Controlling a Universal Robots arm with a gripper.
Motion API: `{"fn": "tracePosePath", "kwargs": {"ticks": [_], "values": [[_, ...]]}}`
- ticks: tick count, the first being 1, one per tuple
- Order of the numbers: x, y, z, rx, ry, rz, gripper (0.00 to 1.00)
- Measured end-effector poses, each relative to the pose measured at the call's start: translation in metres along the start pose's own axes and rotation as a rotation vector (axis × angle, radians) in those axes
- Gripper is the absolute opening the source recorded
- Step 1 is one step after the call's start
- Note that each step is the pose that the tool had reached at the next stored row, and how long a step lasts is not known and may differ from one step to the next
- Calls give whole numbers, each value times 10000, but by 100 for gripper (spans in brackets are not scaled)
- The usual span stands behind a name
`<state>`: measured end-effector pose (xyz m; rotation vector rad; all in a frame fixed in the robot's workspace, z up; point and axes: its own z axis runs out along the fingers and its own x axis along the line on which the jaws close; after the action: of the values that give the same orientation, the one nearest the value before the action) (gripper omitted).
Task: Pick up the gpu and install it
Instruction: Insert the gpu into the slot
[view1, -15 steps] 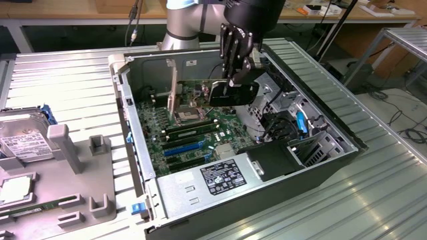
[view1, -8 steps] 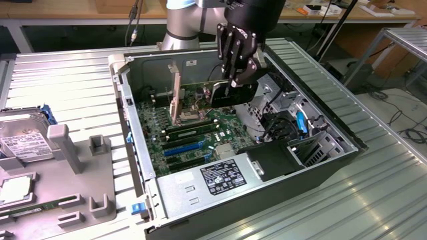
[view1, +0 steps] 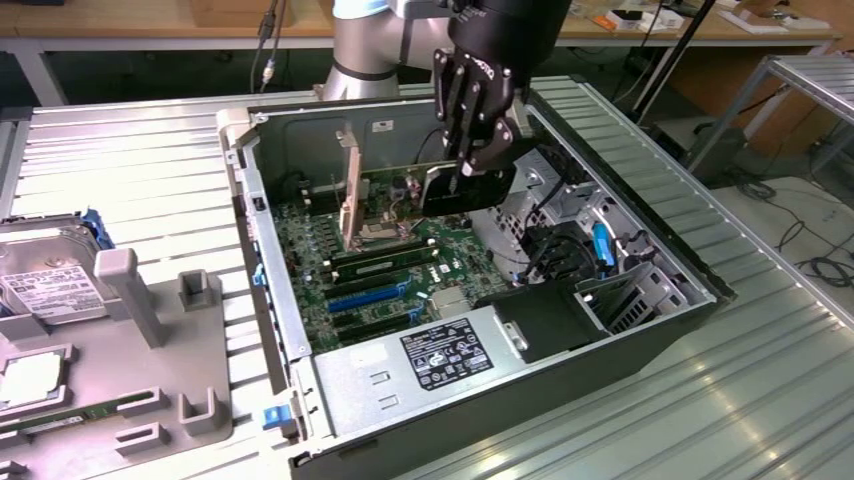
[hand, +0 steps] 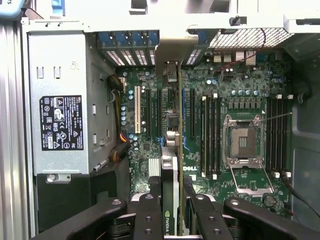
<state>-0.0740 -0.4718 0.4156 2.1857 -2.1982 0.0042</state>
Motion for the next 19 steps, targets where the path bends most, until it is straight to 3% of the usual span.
{"fn": "tracePosePath", "kwargs": {"ticks": [5, 13, 19], "values": [[-1, 0, 10, 1, -1, 0, 27], [-6, -4, 145, 34, 0, 2, 27], [-10, -4, 150, 36, -2, 1, 27]]}}
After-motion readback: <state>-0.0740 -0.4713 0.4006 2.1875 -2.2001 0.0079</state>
